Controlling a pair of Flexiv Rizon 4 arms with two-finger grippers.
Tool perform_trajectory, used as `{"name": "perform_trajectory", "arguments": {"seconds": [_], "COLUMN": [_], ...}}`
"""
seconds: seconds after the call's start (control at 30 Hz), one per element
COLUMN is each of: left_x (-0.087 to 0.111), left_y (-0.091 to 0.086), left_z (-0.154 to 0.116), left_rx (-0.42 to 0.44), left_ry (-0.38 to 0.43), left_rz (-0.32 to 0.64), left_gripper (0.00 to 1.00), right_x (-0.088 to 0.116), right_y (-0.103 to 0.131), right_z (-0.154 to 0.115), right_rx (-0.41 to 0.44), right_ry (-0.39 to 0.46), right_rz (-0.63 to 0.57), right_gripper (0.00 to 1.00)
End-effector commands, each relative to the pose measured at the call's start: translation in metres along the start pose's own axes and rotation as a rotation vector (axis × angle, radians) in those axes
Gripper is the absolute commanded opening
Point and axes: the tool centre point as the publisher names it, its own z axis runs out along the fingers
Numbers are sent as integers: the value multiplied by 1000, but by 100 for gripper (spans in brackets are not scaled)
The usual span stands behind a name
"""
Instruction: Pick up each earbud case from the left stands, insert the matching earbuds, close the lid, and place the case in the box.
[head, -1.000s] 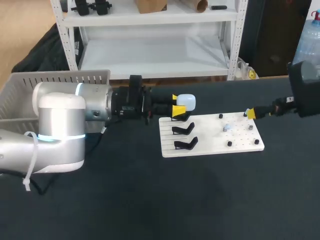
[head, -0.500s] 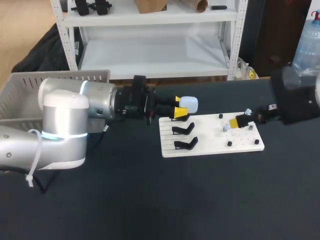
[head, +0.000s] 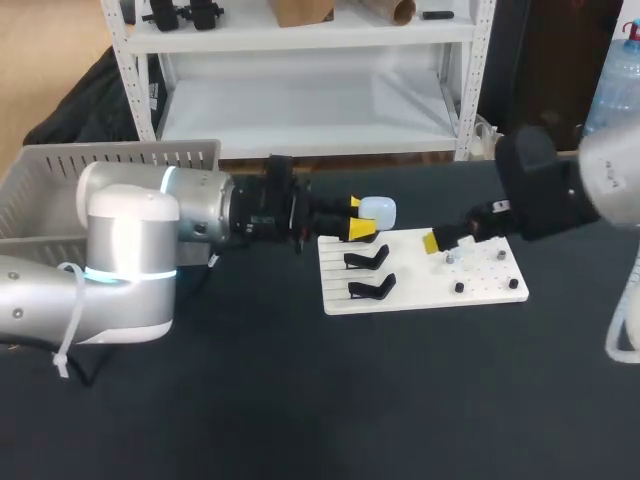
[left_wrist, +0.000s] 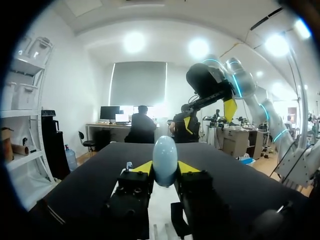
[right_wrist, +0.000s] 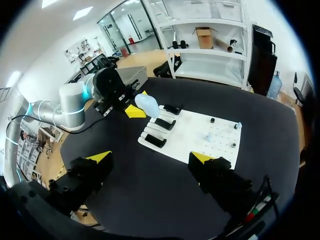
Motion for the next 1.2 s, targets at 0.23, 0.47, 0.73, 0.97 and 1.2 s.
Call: {"name": "perform_trajectory", "arguments": {"seconds": [0.23, 0.47, 0.73, 0.97, 1.2], "left_x": [2, 2, 2, 2, 2], "left_y": [-4, -4, -4, -4, -4], "left_z": [1, 1, 1, 1, 1], "left_rx": [-9, -9, -9, -9, -9], "left_ry": [-16, -16, -16, -16, -16], "left_rz": [8, 8, 8, 8, 8], "left_gripper": [0, 0, 0, 0, 0], "right_x": [-14, -23, -33, -40, -43], "right_y": [1, 3, 2, -5, -11], "right_z": [24, 37, 53, 69, 78], "right_rx": [115, 122, 173, 197, 207], "right_ry": [44, 64, 72, 73, 83], "right_rz": [14, 10, -18, -9, 0], "right_gripper": [100, 100, 100, 100, 100]}}
